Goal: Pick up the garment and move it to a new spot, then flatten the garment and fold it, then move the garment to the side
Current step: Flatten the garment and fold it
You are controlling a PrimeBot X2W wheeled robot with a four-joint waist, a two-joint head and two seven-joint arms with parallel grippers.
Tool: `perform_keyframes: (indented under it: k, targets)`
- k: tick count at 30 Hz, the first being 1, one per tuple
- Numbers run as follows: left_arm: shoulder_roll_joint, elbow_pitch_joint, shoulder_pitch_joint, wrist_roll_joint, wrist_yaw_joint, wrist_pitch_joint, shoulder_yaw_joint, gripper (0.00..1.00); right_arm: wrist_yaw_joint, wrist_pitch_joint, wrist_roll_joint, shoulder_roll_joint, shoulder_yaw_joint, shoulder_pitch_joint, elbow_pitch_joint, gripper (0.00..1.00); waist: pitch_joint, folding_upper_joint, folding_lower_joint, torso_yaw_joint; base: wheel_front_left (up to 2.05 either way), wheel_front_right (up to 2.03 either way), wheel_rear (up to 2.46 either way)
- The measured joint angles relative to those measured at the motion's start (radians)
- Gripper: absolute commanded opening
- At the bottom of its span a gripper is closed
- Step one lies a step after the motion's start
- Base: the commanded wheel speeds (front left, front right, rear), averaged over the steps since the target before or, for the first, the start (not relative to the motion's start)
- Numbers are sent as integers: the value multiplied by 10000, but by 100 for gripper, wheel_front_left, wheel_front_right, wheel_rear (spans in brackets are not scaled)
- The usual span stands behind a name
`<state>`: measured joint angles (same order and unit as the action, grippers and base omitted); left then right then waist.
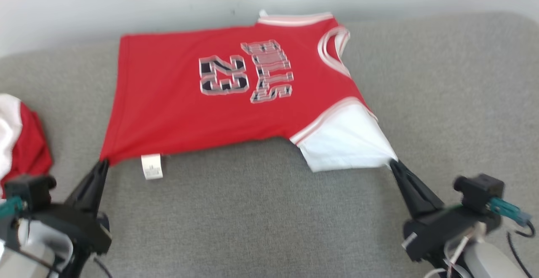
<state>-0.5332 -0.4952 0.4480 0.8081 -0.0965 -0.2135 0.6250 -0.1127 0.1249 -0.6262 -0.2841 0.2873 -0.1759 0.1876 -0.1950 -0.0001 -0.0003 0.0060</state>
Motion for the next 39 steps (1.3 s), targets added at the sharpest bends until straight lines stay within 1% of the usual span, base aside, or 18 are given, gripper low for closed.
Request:
perform_keyframes:
  k: [3, 4, 7, 13, 15, 20, 27, 33, 38, 39]
  targets:
    - [8, -2, -512, 0, 100, -86, 25, 0, 128, 0, 67, -326, -167, 403, -15, 0, 440, 0, 0, 15, 0, 0, 0]
    - [8, -2, -512, 0, 100, -86, 25, 0, 128, 0, 67, -326, -167, 403, -15, 0, 440, 0, 0, 15, 0, 0, 0]
    - [58, -6, -937, -13, 217, -88, 153, 0, 215, -38, 73, -497, -215, 930, -6, 0, 883, -1, 0, 24, 0, 0, 0]
    - [230, 136, -2088, -270, 577, -128, 556, 0, 261, -477, 33, -520, 165, 2325, -71, 0, 1757, -1, 0, 38, 0, 0, 0]
    - [234, 240, -2508, -255, 683, -128, 593, 0, 263, -644, 17, -518, 334, 2596, -155, 0, 2009, -2, 0, 41, 0, 0, 0]
    - [303, 512, -3059, -247, 984, -130, 704, 0, 443, -989, 15, -512, 466, 2952, -401, 0, 2480, -2, 0, 27, 0, 0, 0]
    - [265, 742, -3330, -251, 1277, -127, 744, 0, 759, -1367, -75, -660, 414, 3532, -506, 0, 2636, -1, 2, 59, 0, 0, 0]
    - [192, 836, -3576, -295, 1496, 25, 836, 0, 965, -1705, -75, -663, 483, 3561, -541, 0, 2611, 0, 3, 91, 0, 0, 0]
    - [180, 780, -3580, -416, 1588, 173, 963, 0, 1066, -1931, -69, -660, 608, 3561, -391, 0, 2595, 0, 3, 98, 0, 0, 0]
    - [186, 731, -3580, -435, 1588, 198, 982, 0, 1139, -1965, -59, -662, 619, 3561, -341, 0, 2591, 0, 3, 97, 0, 0, 0]
